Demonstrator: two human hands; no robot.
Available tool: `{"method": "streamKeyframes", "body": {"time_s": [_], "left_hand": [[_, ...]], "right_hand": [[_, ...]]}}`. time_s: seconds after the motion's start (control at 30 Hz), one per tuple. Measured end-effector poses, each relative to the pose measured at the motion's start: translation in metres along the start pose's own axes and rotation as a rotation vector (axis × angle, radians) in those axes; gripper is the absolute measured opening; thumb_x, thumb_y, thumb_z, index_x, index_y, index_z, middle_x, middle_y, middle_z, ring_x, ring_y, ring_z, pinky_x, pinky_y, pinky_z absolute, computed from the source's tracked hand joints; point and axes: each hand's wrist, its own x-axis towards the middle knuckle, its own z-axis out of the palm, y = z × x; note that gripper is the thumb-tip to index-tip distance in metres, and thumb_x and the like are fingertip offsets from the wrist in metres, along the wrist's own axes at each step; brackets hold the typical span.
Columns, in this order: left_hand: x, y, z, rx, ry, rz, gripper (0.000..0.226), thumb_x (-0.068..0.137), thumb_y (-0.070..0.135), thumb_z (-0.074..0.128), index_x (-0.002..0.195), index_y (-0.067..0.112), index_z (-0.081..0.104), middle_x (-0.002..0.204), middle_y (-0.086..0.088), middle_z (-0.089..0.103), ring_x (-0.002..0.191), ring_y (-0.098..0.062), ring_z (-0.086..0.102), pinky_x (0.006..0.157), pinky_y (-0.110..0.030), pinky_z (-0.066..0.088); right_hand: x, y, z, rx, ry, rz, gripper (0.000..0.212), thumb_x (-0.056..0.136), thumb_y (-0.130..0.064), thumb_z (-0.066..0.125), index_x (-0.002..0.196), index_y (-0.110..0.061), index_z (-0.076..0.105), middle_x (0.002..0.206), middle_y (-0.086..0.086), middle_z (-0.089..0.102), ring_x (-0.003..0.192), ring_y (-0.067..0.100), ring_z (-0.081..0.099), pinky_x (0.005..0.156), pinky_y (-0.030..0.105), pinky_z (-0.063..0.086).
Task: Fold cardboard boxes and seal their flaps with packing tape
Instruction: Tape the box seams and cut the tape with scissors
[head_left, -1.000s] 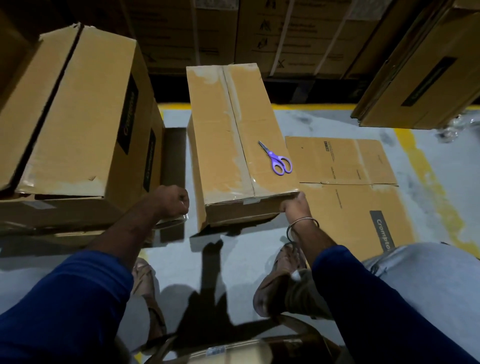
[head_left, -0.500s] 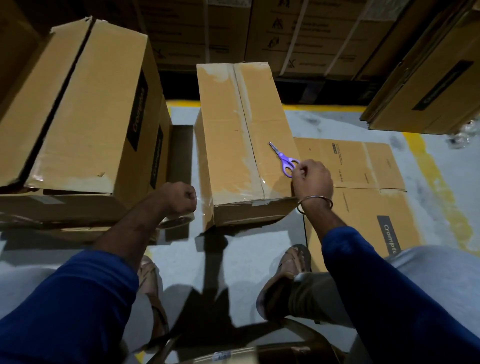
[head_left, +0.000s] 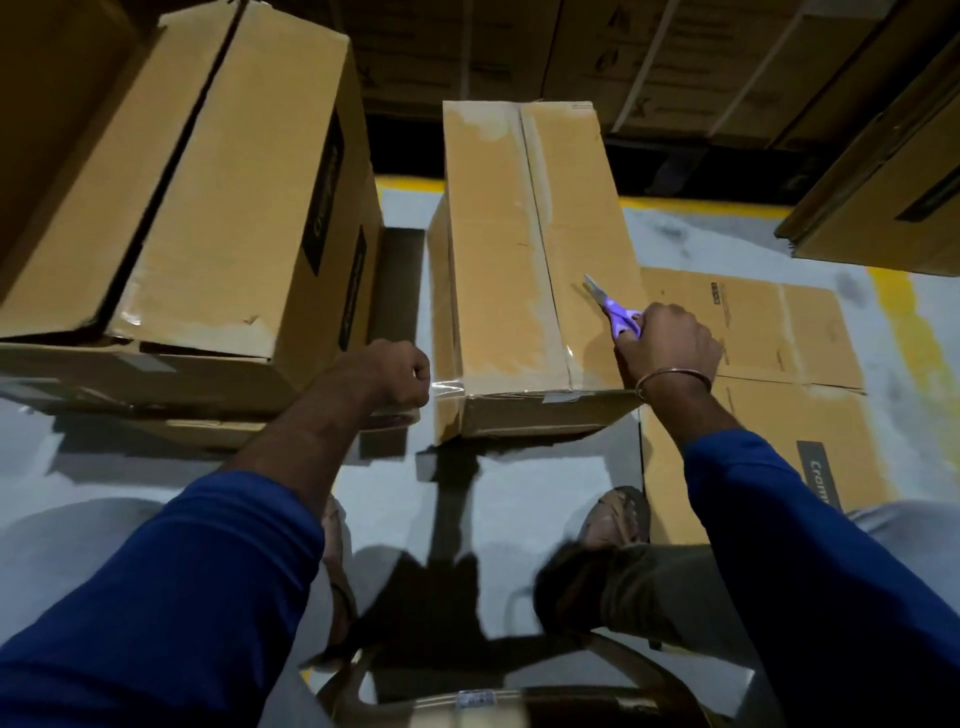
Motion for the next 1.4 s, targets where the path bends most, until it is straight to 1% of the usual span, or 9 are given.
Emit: {"method": "streamKeyframes", "body": {"time_s": [0.1, 0.17, 0.23, 0.37, 0.5, 0.57, 0.77, 1.13, 1.4], "left_hand": [[0.0, -0.001, -0.001, 0.019, 0.025, -0.001, 0.007, 0.091, 0.032, 0.069, 0.097, 0.029, 0.067, 0.097, 0.001, 0.065, 0.087, -0.017, 0.061, 0.07, -0.033, 0.046], [-0.001, 0.0, 0.0, 0.025, 0.042, 0.008, 0.006, 0.091, 0.033, 0.068, 0.094, 0.028, 0.066, 0.095, 0.001, 0.066, 0.085, -0.016, 0.061, 0.067, -0.032, 0.044], [-0.002, -0.001, 0.001, 0.034, 0.069, 0.015, 0.006, 0.09, 0.034, 0.068, 0.093, 0.028, 0.067, 0.092, 0.002, 0.066, 0.084, -0.016, 0.062, 0.069, -0.033, 0.047], [-0.006, 0.001, 0.0, 0.026, 0.066, 0.005, 0.007, 0.091, 0.033, 0.067, 0.096, 0.028, 0.067, 0.093, 0.002, 0.066, 0.083, -0.015, 0.06, 0.073, -0.035, 0.05], [-0.007, 0.003, -0.002, 0.046, 0.08, 0.005, 0.006, 0.09, 0.031, 0.068, 0.092, 0.026, 0.067, 0.093, 0.0, 0.068, 0.085, -0.016, 0.063, 0.066, -0.031, 0.045], [-0.009, 0.004, -0.003, 0.066, 0.108, 0.018, 0.008, 0.09, 0.031, 0.068, 0.094, 0.024, 0.068, 0.091, 0.0, 0.068, 0.086, -0.017, 0.065, 0.064, -0.03, 0.041], [-0.011, 0.004, -0.001, 0.048, 0.089, 0.02, 0.007, 0.089, 0.029, 0.068, 0.093, 0.024, 0.068, 0.092, 0.0, 0.069, 0.082, -0.015, 0.063, 0.059, -0.029, 0.038], [-0.012, 0.007, 0.001, 0.06, 0.097, 0.008, 0.008, 0.091, 0.027, 0.068, 0.096, 0.022, 0.066, 0.091, -0.001, 0.066, 0.083, -0.016, 0.062, 0.066, -0.031, 0.043], [-0.011, 0.01, 0.004, 0.066, 0.095, -0.004, 0.006, 0.09, 0.026, 0.069, 0.092, 0.021, 0.066, 0.091, -0.002, 0.068, 0.087, -0.018, 0.065, 0.073, -0.034, 0.049]], "right_hand": [[-0.017, -0.007, -0.002, 0.127, 0.012, -0.029, 0.025, 0.092, -0.042, 0.059, 0.099, -0.019, 0.067, 0.082, 0.007, 0.064, 0.074, 0.03, 0.06, 0.064, 0.035, 0.047], [-0.03, -0.015, -0.004, 0.446, -0.053, 0.039, 0.023, 0.083, -0.042, 0.063, 0.092, -0.023, 0.071, 0.08, 0.001, 0.068, 0.075, 0.025, 0.063, 0.063, 0.031, 0.048], [-0.049, -0.028, -0.005, 0.806, -0.18, 0.099, 0.024, 0.074, -0.037, 0.066, 0.085, -0.019, 0.077, 0.074, -0.004, 0.069, 0.07, 0.014, 0.065, 0.062, 0.027, 0.048], [-0.108, -0.056, -0.019, 1.272, -0.606, 0.099, 0.008, 0.091, -0.007, 0.073, 0.087, -0.002, 0.076, 0.063, 0.004, 0.064, 0.047, 0.007, 0.055, 0.043, 0.022, 0.043], [-0.157, -0.072, -0.025, 1.154, -1.167, 0.099, 0.04, 0.087, -0.046, 0.077, 0.103, -0.01, 0.073, 0.086, 0.006, 0.07, 0.07, 0.019, 0.068, 0.06, 0.027, 0.056], [-0.168, -0.073, -0.016, 1.097, -1.297, 0.139, 0.047, 0.082, -0.057, 0.078, 0.102, -0.015, 0.073, 0.092, 0.007, 0.069, 0.08, 0.026, 0.073, 0.067, 0.032, 0.061], [-0.166, -0.084, 0.008, 1.076, -1.375, 0.212, 0.07, 0.066, -0.07, 0.077, 0.105, -0.013, 0.072, 0.097, 0.005, 0.068, 0.087, 0.028, 0.075, 0.071, 0.034, 0.062], [-0.149, -0.099, 0.031, 1.16, -1.369, 0.199, 0.068, 0.065, -0.075, 0.081, 0.101, -0.018, 0.071, 0.095, 0.004, 0.068, 0.073, 0.016, 0.068, 0.062, 0.027, 0.056], [-0.151, -0.099, 0.035, 1.239, -1.265, 0.184, 0.057, 0.071, -0.059, 0.083, 0.101, -0.013, 0.07, 0.085, 0.006, 0.068, 0.057, 0.012, 0.056, 0.054, 0.022, 0.047]]}}
